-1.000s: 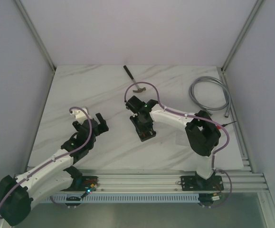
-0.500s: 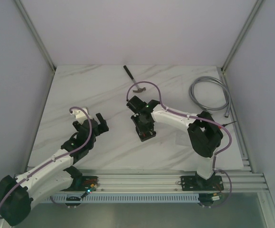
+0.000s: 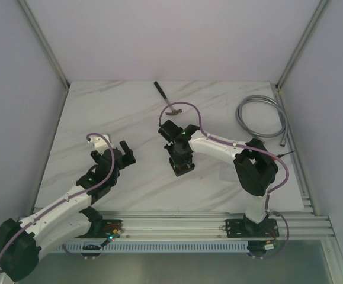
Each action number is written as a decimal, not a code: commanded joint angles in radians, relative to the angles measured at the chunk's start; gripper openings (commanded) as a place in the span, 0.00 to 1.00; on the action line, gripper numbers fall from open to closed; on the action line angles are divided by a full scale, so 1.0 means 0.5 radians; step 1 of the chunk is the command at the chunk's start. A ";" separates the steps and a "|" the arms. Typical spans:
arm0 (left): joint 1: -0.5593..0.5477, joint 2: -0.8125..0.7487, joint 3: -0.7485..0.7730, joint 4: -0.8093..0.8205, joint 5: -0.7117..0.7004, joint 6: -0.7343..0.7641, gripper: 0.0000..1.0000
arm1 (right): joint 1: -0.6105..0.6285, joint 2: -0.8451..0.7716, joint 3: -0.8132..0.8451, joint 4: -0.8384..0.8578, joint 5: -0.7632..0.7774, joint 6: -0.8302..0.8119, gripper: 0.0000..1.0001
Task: Snap on the fuse box
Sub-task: Install the fuse at the fuse box base, then adjust the fuse in the fuse box base, then pick up the fuse from the center of the board.
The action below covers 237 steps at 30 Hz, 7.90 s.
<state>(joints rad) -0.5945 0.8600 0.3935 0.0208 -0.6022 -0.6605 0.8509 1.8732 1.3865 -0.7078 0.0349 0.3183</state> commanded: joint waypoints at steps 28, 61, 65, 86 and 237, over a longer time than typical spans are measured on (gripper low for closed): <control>0.024 -0.008 0.048 -0.016 0.020 0.004 1.00 | 0.156 0.276 -0.108 -0.054 0.088 0.081 0.00; 0.030 -0.066 0.028 -0.021 0.055 -0.009 1.00 | -0.005 -0.094 0.095 0.069 0.144 0.036 0.23; 0.029 -0.059 0.031 -0.019 0.061 -0.006 1.00 | -0.089 -0.094 0.115 0.080 0.119 0.015 0.24; 0.029 0.196 0.090 0.078 0.297 0.040 1.00 | -0.206 0.095 0.149 0.079 -0.038 -0.013 0.13; 0.032 0.115 0.072 0.068 0.314 0.033 1.00 | -0.916 -0.009 -0.326 0.645 0.344 0.274 0.55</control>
<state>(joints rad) -0.5835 0.9257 0.4156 0.0452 -0.4416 -0.6525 0.4053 1.8416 1.1744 -0.4057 0.2359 0.4183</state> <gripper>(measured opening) 0.998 0.539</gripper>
